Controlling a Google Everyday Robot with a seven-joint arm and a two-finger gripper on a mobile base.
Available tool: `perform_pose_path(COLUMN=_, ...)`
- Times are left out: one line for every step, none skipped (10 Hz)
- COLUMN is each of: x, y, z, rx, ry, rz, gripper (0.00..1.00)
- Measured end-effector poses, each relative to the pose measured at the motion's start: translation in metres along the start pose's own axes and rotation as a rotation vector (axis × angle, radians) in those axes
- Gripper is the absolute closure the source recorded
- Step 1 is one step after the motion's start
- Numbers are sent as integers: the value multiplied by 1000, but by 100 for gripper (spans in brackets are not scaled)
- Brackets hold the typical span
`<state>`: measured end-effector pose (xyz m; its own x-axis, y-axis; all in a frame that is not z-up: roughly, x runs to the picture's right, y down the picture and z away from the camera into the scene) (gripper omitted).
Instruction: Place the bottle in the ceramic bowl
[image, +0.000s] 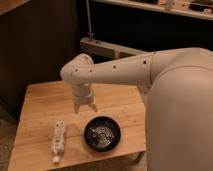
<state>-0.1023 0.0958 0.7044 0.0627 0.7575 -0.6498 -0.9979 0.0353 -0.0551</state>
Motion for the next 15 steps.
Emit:
perform_pose_path(x=0, y=0, z=0, rx=-6, ry=1, rz=1, gripper=35)
perform_pose_path(x=0, y=-1, z=1, rx=-18, ry=5, rz=1, gripper=35)
perform_pose_path(x=-2, y=-2, z=4, rx=-59, ry=17, rz=5, gripper=35)
perform_pose_path(x=-6, y=-6, z=12, rx=-149, ry=32, rz=15, gripper=35)
perform_pose_path(x=-10, y=-8, z=19, rx=-251, ry=41, rz=26, gripper=35)
perform_pose_path(x=-12, y=-9, z=24, rx=-367, ry=49, rz=32, gripper=35)
perform_pose_path(x=-12, y=0, z=26, rx=-457, ry=58, rz=20, gripper=35)
perform_pose_path(x=-10, y=12, z=31, rx=-486, ry=75, rz=-2, gripper=35)
perform_pose_path(x=-6, y=27, z=34, rx=-486, ry=93, rz=-31, gripper=35)
perform_pose_path(x=1, y=49, z=40, rx=-469, ry=126, rz=-80, gripper=35)
perform_pose_path(x=2, y=68, z=45, rx=-448, ry=160, rz=-111, gripper=35)
perform_pose_path(x=0, y=89, z=52, rx=-422, ry=212, rz=-143, gripper=35)
perform_pose_path(x=-7, y=113, z=62, rx=-396, ry=281, rz=-173, gripper=35)
perform_pose_path(x=-17, y=129, z=66, rx=-377, ry=332, rz=-200, gripper=35)
perform_pose_path(x=-28, y=140, z=68, rx=-362, ry=374, rz=-225, gripper=35)
